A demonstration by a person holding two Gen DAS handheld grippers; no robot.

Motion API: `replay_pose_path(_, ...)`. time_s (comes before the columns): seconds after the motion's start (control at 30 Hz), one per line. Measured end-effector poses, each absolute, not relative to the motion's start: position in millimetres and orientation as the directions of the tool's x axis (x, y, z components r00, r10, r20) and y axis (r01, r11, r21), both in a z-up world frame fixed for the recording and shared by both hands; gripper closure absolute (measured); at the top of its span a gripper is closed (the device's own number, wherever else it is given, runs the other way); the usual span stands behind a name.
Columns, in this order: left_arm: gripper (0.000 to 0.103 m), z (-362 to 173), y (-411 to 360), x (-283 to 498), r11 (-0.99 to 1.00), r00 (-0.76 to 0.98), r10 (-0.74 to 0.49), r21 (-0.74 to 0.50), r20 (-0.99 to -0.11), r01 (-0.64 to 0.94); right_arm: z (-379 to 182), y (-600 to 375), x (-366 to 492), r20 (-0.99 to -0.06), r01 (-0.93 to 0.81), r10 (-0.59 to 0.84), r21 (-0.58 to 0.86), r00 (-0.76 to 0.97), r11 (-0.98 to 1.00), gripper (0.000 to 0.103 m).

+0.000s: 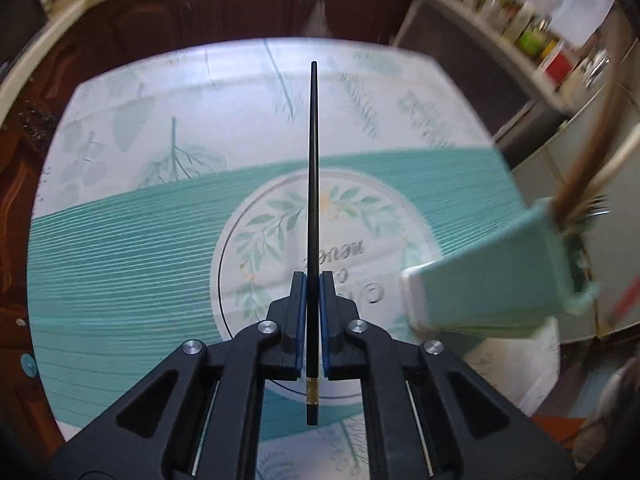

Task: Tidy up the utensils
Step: 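Lift both chopsticks over the green holder and open both grippers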

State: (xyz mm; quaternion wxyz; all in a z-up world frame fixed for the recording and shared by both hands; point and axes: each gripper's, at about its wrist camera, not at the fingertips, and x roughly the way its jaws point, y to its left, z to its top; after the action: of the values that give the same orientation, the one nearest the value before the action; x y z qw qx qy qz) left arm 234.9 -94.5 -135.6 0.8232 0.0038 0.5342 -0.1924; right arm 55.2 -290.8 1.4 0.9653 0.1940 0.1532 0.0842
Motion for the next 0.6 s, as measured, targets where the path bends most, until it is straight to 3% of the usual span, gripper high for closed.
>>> replay_pose_path(0.27,0.099,-17,-71,174,0.894,0.651,-0.444,-0.260,-0.615,0.364,1,-285,61,-0.100,-0.077,0.120,0.359,0.988,0.930,0.098)
replay_pose_path(0.47,0.099,41,-78,148,0.854,0.758,-0.519,-0.281,-0.395,0.438,-23,-267,61,-0.064,-0.061,0.076,0.203,0.995,0.977,0.097)
replay_pose_path(0.6,0.099,47,-102,129,0.830,0.791,-0.550,-0.280,-0.267,0.482,-45,-257,55,-0.119,-0.105,0.121,0.132,0.986,0.986,0.097)
